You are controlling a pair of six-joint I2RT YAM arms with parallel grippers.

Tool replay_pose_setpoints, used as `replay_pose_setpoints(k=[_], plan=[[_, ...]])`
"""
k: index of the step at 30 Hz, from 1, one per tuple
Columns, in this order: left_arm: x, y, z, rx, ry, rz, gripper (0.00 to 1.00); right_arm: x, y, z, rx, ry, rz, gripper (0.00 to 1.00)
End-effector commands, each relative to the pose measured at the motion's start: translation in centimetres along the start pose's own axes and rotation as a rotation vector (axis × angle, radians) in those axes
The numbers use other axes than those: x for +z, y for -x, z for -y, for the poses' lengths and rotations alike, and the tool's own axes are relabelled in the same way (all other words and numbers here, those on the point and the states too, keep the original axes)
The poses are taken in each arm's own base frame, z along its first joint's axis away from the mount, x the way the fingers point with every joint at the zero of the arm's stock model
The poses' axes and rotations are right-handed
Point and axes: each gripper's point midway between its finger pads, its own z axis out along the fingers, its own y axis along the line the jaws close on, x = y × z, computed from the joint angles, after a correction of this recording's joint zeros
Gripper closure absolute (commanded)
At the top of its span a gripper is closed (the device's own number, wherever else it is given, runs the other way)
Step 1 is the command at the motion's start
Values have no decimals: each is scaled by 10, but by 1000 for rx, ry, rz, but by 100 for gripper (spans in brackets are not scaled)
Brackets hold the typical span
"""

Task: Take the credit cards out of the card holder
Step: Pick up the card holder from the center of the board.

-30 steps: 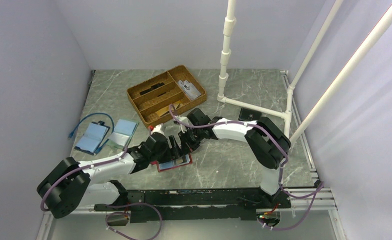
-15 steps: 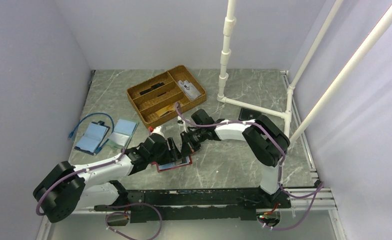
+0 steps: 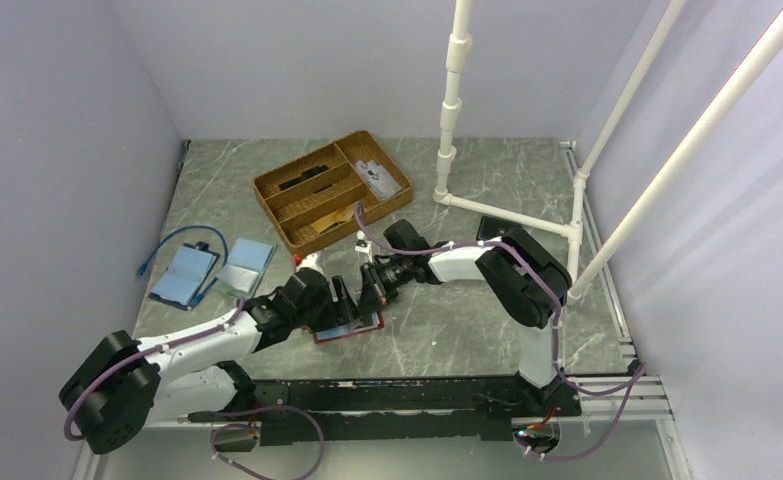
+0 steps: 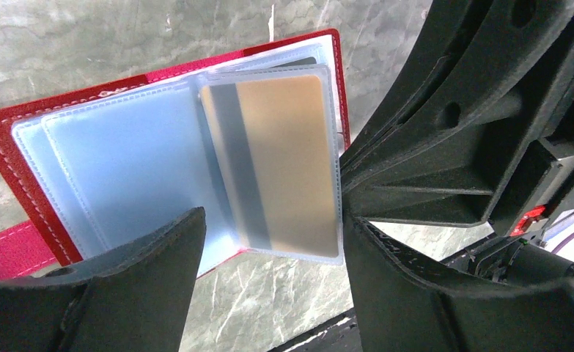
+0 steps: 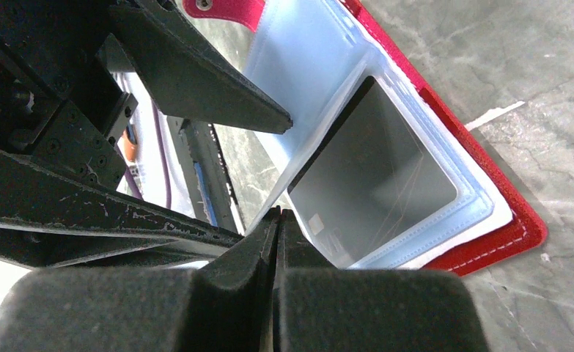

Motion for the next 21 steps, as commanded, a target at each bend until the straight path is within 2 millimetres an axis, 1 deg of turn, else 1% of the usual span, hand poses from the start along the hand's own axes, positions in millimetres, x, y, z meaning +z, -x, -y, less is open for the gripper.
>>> replay_pose_setpoints(k=[1,5,9,12,13,16,18,19,21], plan=[[-1,0,-23,10,91,23,26,-6,20,-63,-109,233,3,100],[-5,3,-18,18,63,38,23,-2,21,-66,-60,289,-8,100],[-7,4,-13,28,26,46,23,1,25,-68,-42,324,-9,100],[-8,4,-19,22,48,53,26,5,25,-59,-47,276,-17,100],[-8,4,-23,14,65,56,28,5,27,-57,-62,257,-17,100],[-9,4,-32,-8,104,66,39,5,30,-53,-88,216,-14,100],[-10,5,-37,-23,117,72,43,4,31,-52,-111,193,-11,100],[-10,5,-38,-30,121,74,47,4,31,-51,-115,186,-9,100],[-11,7,-41,-43,126,84,58,4,32,-48,-130,164,-10,100]])
